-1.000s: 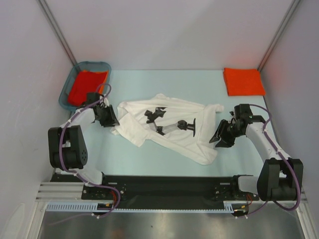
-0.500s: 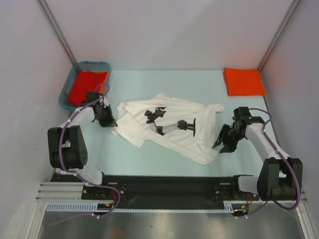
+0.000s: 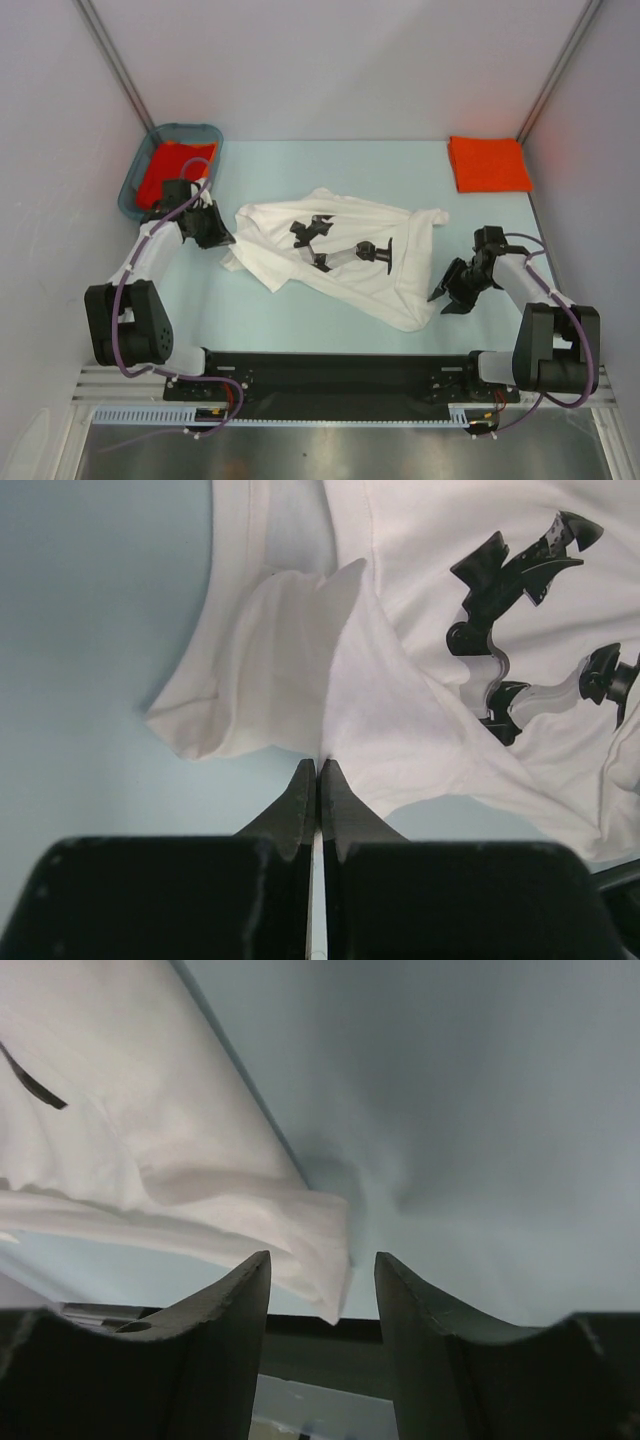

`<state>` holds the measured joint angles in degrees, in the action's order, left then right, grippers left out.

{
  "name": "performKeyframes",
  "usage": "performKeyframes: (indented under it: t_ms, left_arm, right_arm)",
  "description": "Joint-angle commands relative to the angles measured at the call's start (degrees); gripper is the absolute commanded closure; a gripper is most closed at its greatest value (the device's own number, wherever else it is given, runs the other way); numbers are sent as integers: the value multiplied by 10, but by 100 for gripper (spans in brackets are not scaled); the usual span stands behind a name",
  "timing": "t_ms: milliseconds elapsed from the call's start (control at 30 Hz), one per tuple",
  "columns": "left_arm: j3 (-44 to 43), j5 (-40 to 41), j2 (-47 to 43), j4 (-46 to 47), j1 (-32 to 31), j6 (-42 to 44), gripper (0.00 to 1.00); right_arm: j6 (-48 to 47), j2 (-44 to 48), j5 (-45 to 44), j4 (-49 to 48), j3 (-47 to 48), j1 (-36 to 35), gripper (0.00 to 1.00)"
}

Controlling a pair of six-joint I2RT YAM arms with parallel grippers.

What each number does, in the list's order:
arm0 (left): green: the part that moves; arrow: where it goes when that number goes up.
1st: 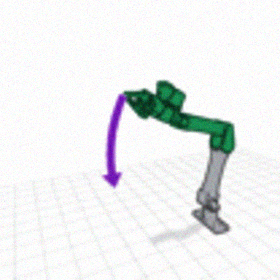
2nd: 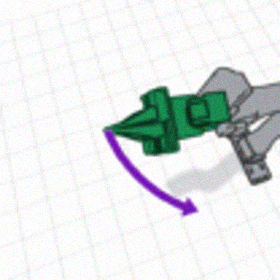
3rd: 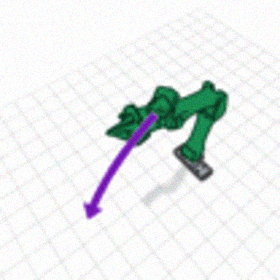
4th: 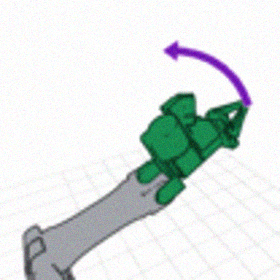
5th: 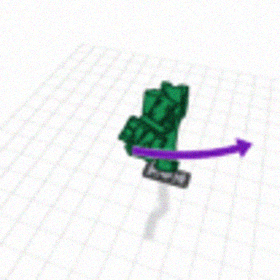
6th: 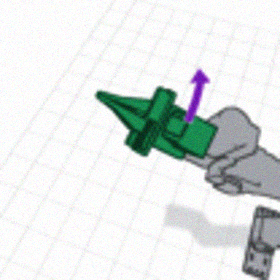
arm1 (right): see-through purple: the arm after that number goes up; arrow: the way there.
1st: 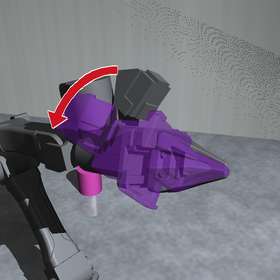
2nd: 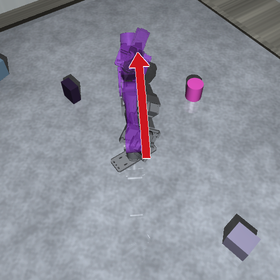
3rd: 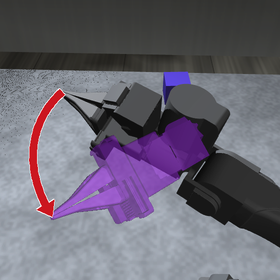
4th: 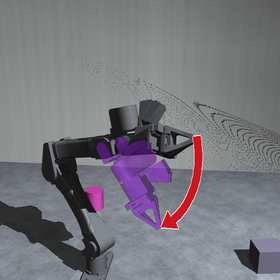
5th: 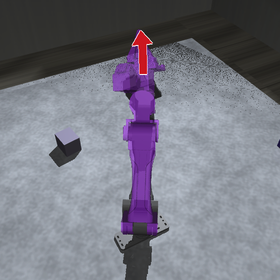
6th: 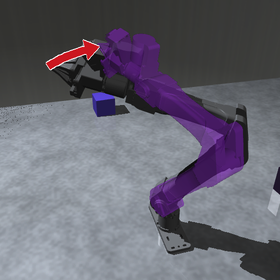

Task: Fold and stack the t-shirts
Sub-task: Flatten the tshirt out

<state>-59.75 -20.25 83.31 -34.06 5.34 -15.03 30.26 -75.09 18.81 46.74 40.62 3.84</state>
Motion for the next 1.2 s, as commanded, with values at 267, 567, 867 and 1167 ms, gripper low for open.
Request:
performKeyframes:
  t_ms: [267,567,867,1167]
  left_arm:
    - [-8,-30,-13,7,5,-6,100]
    - [2,-37,-17,7,5,-2,100]
    - [-1,-40,-30,4,5,-13,100]
    - [-129,-27,-159,-15,3,-90,100]
  right_arm:
    - [63,26,37,-147,-97,6,53]
    - [76,58,25,-173,-120,10,58]
    - [69,71,18,-177,-121,13,100]
    - [61,139,-58,12,215,13,100]
